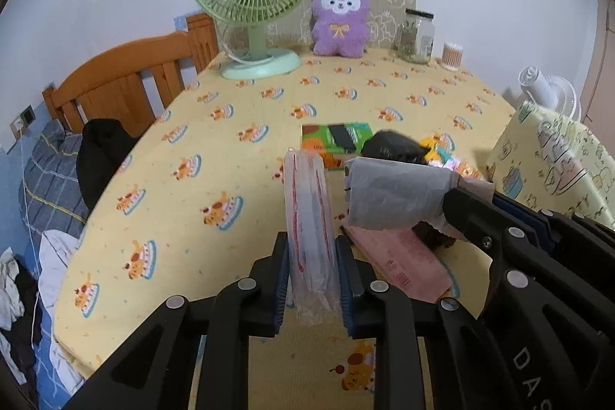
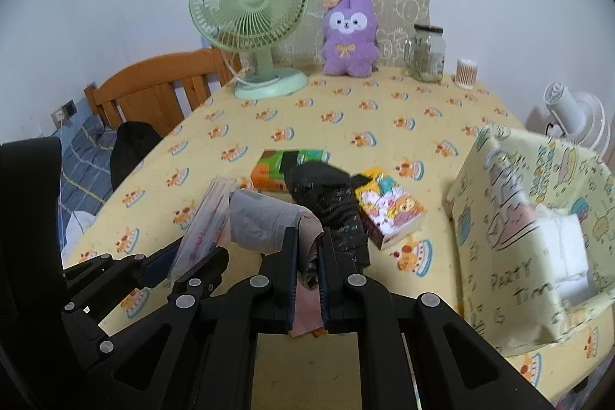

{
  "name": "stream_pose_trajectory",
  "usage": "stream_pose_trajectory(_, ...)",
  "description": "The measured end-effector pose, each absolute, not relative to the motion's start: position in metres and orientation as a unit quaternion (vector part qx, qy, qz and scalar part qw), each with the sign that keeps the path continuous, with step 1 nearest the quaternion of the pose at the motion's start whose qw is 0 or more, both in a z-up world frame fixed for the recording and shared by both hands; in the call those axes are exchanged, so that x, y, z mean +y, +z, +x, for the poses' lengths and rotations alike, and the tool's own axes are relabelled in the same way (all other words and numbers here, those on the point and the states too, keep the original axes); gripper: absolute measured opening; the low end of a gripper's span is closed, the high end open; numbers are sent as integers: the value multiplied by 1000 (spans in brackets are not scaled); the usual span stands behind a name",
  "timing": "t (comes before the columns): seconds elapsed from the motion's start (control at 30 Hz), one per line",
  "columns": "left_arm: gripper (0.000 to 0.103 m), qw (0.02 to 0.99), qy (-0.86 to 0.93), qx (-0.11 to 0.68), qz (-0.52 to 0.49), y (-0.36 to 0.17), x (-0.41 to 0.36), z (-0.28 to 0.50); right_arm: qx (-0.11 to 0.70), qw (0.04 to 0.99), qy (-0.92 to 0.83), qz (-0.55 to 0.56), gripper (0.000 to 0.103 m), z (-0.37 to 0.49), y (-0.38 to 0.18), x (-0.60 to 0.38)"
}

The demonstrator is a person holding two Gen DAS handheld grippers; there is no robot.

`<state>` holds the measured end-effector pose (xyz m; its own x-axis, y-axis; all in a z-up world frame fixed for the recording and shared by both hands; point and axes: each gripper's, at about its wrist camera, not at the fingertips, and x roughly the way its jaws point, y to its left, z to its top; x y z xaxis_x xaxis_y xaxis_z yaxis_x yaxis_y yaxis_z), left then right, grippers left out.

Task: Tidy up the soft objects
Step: 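Carry the plastic bag and rolled cloth in both grippers toward the gift box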

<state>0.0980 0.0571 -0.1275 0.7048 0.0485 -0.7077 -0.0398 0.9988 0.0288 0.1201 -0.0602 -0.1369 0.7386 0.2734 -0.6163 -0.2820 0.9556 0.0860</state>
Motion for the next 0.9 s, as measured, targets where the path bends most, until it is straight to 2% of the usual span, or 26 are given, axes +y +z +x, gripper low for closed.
stream_pose_trajectory(0.9, 21, 951, 16, 307, 19, -48, 20, 76, 269, 954, 132, 9, 12, 99, -63, -101)
